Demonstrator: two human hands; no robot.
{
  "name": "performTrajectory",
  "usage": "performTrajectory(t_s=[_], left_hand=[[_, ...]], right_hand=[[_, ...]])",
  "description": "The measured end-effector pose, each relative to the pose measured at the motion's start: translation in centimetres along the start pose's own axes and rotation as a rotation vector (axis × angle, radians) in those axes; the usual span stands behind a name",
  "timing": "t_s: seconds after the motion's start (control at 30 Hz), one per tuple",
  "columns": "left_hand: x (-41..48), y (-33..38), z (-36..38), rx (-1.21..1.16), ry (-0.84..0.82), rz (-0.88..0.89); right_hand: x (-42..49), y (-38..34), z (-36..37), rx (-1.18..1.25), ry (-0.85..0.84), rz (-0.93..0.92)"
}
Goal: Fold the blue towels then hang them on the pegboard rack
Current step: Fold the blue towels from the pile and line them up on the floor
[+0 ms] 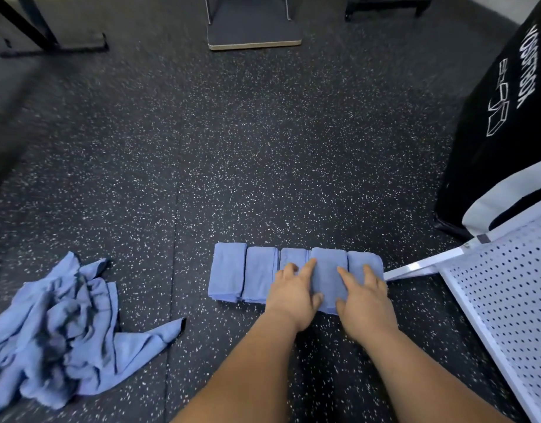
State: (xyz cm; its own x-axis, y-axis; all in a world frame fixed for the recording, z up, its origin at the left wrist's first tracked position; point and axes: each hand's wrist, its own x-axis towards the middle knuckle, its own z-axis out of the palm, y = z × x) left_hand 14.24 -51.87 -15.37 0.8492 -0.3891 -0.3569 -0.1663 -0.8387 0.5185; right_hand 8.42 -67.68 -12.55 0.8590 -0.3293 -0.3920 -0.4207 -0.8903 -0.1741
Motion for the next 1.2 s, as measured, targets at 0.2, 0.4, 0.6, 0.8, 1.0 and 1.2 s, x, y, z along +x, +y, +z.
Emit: performTrajectory(t_s=[0.2, 0.4, 0.6, 0.8, 1.0, 1.2], left_hand=[[-5.7, -2.4, -2.4, -0.068, 0.052, -0.118], [-12.7, -7.2, -6.2, 0.092, 0.043, -0.230], [-20.6, -13.0, -10.0, 0.117, 0.118, -0.365], [-29.4, -19.8, -12.4, 0.150, 0.156, -0.519], [-35.0, -24.7, -12.9, 0.061, 0.219, -0.621], [-36.1, -28.8, -12.0, 0.049, 0.188, -0.677]], right_hand=[[-2.6, -2.9, -1.1, -0.004, 0.010, -0.036], [-6.0, -8.2, -1.3, -0.034, -0.063, -0.170], [-9.7, -15.4, -0.5, -0.059, -0.139, -0.353], [-14.5, -22.9, 0.9, -0.151, -0.226, -0.506], [-18.4, -30.4, 3.7, -0.199, -0.278, -0.672], [-20.4, -34.7, 7.8, -0.250, -0.328, -0.774]])
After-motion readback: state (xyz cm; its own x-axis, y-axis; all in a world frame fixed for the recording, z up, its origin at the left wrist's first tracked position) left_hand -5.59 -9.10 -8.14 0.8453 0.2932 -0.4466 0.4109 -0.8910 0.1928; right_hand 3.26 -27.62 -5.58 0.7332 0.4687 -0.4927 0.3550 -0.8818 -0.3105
